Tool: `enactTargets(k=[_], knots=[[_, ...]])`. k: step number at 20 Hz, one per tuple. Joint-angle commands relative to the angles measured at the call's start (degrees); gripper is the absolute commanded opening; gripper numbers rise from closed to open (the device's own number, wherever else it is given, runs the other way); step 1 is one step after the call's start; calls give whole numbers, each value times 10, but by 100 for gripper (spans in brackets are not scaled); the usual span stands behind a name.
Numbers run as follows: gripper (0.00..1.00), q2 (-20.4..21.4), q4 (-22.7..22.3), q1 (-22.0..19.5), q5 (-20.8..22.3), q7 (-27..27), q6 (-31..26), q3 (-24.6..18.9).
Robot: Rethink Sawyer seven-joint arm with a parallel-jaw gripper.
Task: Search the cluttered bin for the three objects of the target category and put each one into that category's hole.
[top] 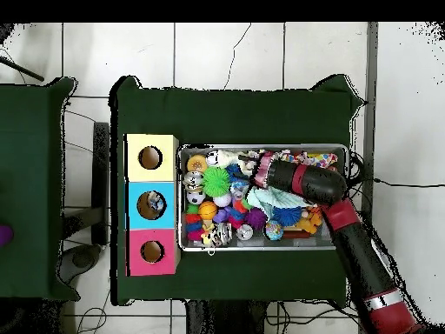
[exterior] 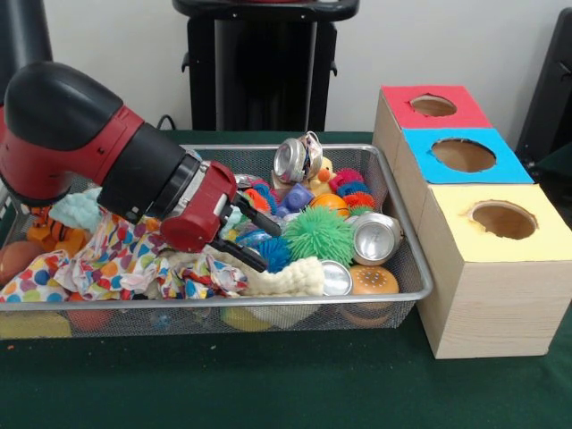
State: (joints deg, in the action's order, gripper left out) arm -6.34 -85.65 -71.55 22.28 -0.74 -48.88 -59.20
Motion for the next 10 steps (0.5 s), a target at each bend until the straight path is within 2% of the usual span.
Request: enactTargets(k=[1, 7, 10], knots=[[100, -62, 100, -13, 75, 175, 21, 38], [100, -119, 103, -49, 104, 248, 32, 3], [100, -96, 84, -44, 112, 193, 35, 8]])
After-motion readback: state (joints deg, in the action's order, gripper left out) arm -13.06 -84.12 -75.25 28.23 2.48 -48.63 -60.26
